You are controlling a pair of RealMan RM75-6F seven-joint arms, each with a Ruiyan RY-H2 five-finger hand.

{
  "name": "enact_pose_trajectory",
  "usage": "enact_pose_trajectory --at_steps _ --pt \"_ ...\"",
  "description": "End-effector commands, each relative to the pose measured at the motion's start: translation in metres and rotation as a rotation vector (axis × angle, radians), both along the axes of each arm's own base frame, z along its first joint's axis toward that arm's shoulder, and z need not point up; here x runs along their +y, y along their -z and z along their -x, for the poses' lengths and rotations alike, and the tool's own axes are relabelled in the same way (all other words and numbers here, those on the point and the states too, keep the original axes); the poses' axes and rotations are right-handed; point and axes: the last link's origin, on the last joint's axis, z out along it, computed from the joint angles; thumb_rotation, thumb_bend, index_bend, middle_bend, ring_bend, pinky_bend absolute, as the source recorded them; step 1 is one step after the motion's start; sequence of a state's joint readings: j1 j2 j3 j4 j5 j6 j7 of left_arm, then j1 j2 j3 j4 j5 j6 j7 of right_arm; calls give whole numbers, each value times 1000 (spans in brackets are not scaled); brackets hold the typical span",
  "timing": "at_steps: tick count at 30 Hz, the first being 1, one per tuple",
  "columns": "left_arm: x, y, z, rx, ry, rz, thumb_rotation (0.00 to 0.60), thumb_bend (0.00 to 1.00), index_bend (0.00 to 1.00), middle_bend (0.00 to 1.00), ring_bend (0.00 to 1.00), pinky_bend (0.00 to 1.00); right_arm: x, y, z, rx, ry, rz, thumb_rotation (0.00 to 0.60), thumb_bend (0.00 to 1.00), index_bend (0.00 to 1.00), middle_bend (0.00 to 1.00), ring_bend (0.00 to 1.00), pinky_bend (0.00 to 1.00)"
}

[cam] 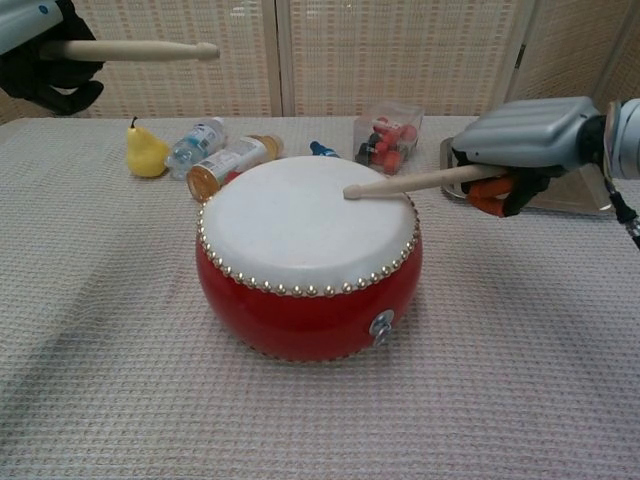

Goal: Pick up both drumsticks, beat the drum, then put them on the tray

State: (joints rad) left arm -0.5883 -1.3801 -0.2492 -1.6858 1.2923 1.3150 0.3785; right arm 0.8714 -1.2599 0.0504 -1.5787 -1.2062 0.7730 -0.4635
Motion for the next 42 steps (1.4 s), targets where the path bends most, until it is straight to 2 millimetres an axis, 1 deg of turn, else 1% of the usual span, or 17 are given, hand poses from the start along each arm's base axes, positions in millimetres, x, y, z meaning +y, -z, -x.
enact_pose_trajectory --at_steps 1,4,5,8,11,14,17,20,23,28,32,34,35,36,37,39,42 --pt "-1 2 6 4 -8 4 600 872 1000 1000 1000 1000 -4 -16 -11 -117 -16 69 600 773 1000 1000 1000 1000" --pt "-2 3 12 9 -17 6 600 871 1000 1000 1000 1000 -13 -38 -6 -215 6 131 600 772 1000 1000 1000 1000" --pt "-2 3 14 18 -12 -4 600 871 1000 1000 1000 1000 -17 -46 1 -230 19 158 600 772 1000 1000 1000 1000" --pt "-4 6 19 37 -8 -11 600 871 1000 1000 1000 1000 -30 -59 24 -239 72 216 600 772 1000 1000 1000 1000" --pt "-5 6 24 36 -20 -10 600 871 1000 1000 1000 1000 -45 -65 49 -244 146 255 600 770 1000 1000 1000 1000" --pt "-6 5 29 28 -39 -5 600 871 1000 1000 1000 1000 -56 -62 76 -239 213 271 600 770 1000 1000 1000 1000" --pt "-7 3 33 34 -51 -8 600 871 1000 1000 1000 1000 -67 -56 96 -223 255 276 600 757 1000 1000 992 994" --pt "-8 1 36 28 -66 -8 600 871 1000 1000 1000 1000 -78 -51 109 -245 294 293 600 727 1000 998 953 964" --pt "-8 -2 39 23 -81 -16 600 872 1000 1000 1000 1000 -89 -48 116 -275 327 306 600 702 1000 975 900 920" --pt "-8 -8 46 8 -105 -27 600 872 1000 1000 1000 1000 -103 -41 126 -272 364 323 600 679 1000 919 830 843" --pt "-8 -13 51 3 -122 -33 600 871 1000 1000 1000 1000 -111 -34 133 -262 406 331 600 645 1000 842 739 752" --pt "-8 -15 53 -1 -127 -39 600 872 1000 1000 1000 1000 -113 -31 135 -246 423 328 600 619 999 775 656 677" --pt "-9 -16 54 -5 -131 -44 600 872 1000 1000 1000 1000 -115 -29 135 -238 430 330 600 607 984 730 603 627" --pt "-9 -17 55 -8 -134 -47 600 871 1000 1000 1000 1000 -116 -28 135 -236 438 332 600 595 940 673 539 568" --pt "-9 -18 56 -12 -138 -48 600 871 1000 1000 1000 1000 -118 -28 136 -235 447 334 600 587 903 640 499 532" --pt "-9 -20 58 -17 -145 -52 600 872 1000 1000 1000 1000 -121 -27 135 -240 465 344 600 558 759 545 382 433" --pt "-10 -22 61 -22 -152 -56 600 872 1000 1000 1000 1000 -125 -26 136 -248 500 355 600 511 604 457 288 355"
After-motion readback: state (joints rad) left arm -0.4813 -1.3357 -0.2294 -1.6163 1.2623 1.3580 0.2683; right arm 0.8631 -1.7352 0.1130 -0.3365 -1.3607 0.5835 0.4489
